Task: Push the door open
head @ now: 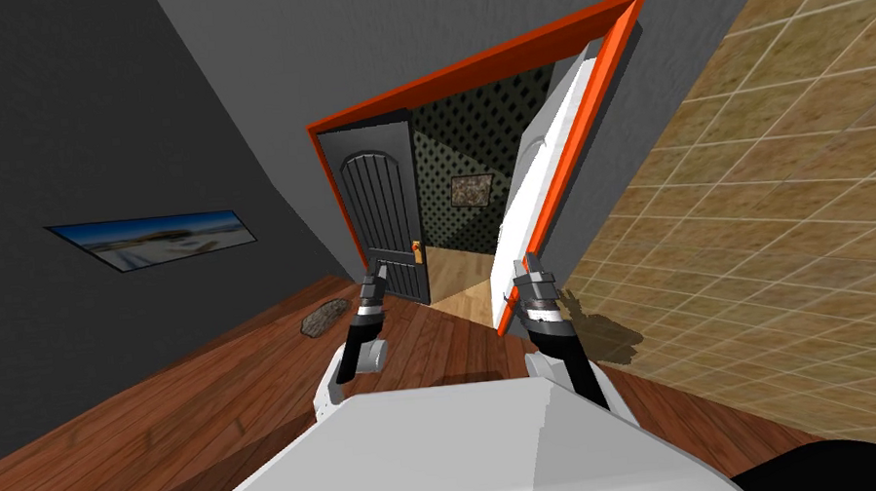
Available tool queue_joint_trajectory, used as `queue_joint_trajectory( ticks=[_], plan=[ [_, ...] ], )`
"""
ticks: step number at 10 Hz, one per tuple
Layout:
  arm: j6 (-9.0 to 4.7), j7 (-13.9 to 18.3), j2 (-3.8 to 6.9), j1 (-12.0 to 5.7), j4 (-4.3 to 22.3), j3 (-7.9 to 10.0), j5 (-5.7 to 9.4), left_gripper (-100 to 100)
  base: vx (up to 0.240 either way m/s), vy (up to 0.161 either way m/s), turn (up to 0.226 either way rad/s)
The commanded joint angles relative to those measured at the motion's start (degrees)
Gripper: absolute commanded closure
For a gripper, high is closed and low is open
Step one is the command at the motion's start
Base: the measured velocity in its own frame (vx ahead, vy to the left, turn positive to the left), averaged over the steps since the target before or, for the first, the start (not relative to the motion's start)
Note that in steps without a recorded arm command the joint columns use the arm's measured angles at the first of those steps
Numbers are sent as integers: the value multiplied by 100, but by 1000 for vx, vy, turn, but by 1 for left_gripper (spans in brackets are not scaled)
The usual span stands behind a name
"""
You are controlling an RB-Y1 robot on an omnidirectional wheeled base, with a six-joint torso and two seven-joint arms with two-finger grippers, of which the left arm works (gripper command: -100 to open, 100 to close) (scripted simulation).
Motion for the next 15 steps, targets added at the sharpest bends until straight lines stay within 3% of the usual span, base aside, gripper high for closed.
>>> queue_joint_trajectory(
  ticks=[1, 3, 6, 8, 9, 11, 12, 14, 15],
  plan=[
    [-39, 41, 21, -33, 183, -16, 5, -100, 74, 51, -14],
    [-20, 125, 45, -278, 570, -63, 5, -100, 74, 63, -13],
    [-10, 169, 54, -408, 861, -88, 5, -100, 50, 44, -10],
    [11, 259, 70, -668, 1226, -139, 4, -100, 63, 50, -14],
    [11, 259, 70, -668, 1332, -139, 4, -100, 59, 54, -15],
    [31, 350, 80, -934, 1702, -190, 4, -100, 70, 64, -16],
    [31, 350, 80, -934, 1813, -190, 4, -100, 59, 73, -11],
    [52, 441, 87, -1202, 2204, -242, 3, -100, 67, 64, -16],
    [52, 441, 87, -1202, 2298, -242, 3, -100, 50, 59, -11]
  ],
)
